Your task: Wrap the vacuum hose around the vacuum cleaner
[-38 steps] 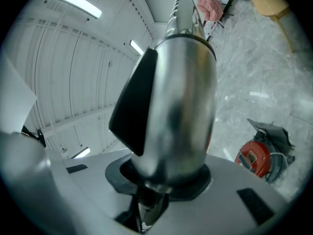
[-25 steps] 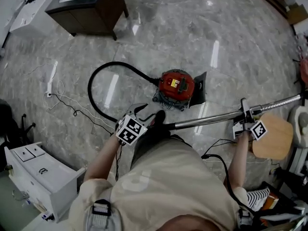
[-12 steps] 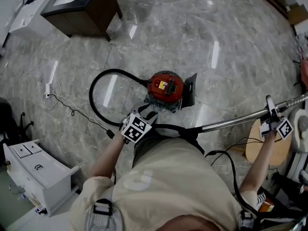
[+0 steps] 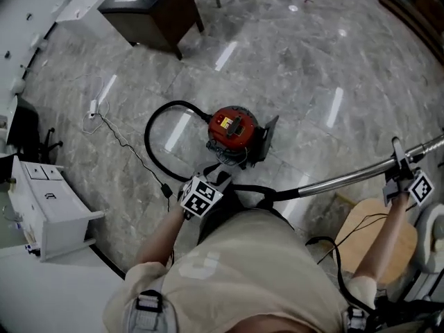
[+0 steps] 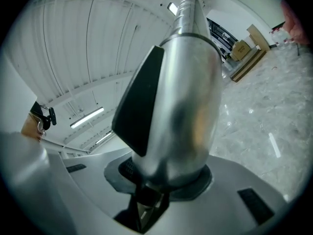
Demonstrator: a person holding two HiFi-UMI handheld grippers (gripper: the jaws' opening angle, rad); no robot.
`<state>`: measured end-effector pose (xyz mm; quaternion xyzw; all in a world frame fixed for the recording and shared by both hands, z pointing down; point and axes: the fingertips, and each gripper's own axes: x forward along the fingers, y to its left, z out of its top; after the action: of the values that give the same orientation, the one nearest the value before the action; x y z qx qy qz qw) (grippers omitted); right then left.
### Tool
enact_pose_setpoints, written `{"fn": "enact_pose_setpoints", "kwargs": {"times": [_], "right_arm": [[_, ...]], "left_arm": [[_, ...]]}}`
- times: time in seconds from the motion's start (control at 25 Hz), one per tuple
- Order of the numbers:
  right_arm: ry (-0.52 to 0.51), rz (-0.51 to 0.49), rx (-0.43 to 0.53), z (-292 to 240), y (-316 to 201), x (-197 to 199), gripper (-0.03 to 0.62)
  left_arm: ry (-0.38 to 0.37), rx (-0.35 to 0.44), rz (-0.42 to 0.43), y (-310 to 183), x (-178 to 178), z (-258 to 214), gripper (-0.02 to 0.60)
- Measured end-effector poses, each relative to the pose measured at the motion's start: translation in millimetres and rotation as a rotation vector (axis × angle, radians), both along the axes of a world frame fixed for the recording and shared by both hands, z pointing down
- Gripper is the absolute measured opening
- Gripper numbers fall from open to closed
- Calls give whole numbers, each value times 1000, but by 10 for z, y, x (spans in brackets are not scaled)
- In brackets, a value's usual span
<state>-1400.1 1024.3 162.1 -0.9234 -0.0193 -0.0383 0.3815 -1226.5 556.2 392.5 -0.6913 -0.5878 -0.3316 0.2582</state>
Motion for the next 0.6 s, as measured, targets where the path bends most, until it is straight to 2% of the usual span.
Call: {"fn": "enact_pose_setpoints", "kwargs": {"times": [0.12, 0.32, 0.4, 0.48, 0.6], "right_arm": [[-37, -16, -25, -35, 263, 10, 104], [-133, -86, -82, 145, 554, 576, 112], [-226, -81, -138, 211, 710, 696, 112], [-299, -80, -228, 160, 871, 764, 112], [-292, -117, -281, -89, 954, 986, 112]], "left_arm": [[-12, 12, -66, -55, 34, -67, 215], [-71, 50, -159, -35, 254, 283, 215], [-87, 42, -159, 144, 346, 436, 215], [-83, 21, -146, 397, 438, 389, 215], [-88, -39, -125, 801, 495, 178, 215]]}}
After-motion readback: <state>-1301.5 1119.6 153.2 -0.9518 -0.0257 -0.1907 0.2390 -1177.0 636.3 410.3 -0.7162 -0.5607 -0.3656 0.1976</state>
